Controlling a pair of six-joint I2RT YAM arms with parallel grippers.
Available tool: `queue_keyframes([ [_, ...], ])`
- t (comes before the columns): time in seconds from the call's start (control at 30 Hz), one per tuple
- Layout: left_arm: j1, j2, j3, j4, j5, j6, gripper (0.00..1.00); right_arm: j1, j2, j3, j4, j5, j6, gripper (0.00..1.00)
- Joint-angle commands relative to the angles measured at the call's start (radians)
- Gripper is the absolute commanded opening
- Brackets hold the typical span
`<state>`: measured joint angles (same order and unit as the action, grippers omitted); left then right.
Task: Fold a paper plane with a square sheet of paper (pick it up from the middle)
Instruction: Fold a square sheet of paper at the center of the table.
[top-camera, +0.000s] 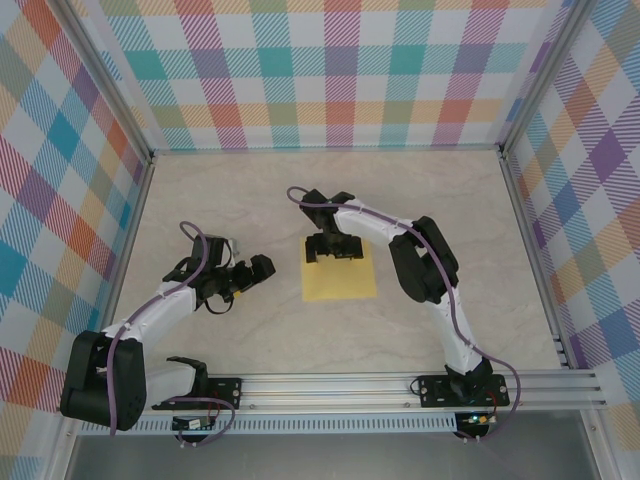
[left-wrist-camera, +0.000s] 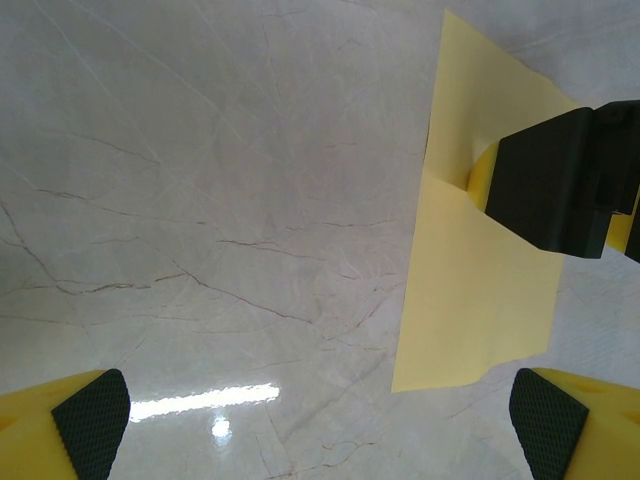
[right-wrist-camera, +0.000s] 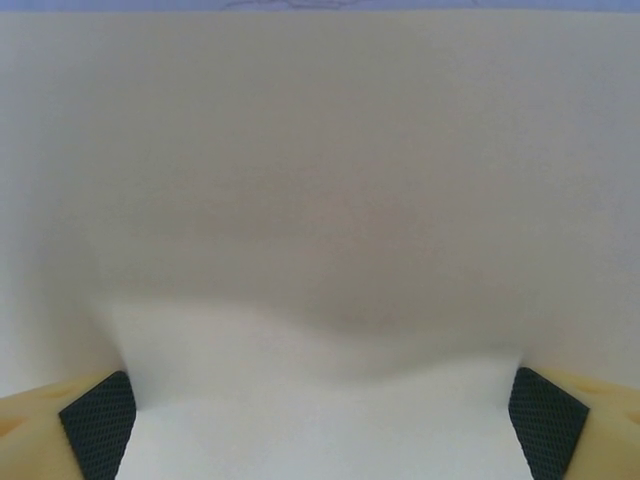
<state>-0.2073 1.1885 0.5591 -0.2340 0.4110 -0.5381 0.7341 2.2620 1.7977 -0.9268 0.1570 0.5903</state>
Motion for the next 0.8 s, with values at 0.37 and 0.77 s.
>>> queue_keyframes([
  [0.37, 0.003, -0.001, 0.013, -0.028, 0.029, 0.012, 1.0, 0.005, -0.046, -0.025, 0.024, -0.065, -0.011, 0.69],
  [0.77, 0.004, -0.035, 0.019, -0.036, 0.02, 0.01, 1.0, 0.004, -0.204, -0.073, 0.047, -0.102, 0.023, 0.31],
])
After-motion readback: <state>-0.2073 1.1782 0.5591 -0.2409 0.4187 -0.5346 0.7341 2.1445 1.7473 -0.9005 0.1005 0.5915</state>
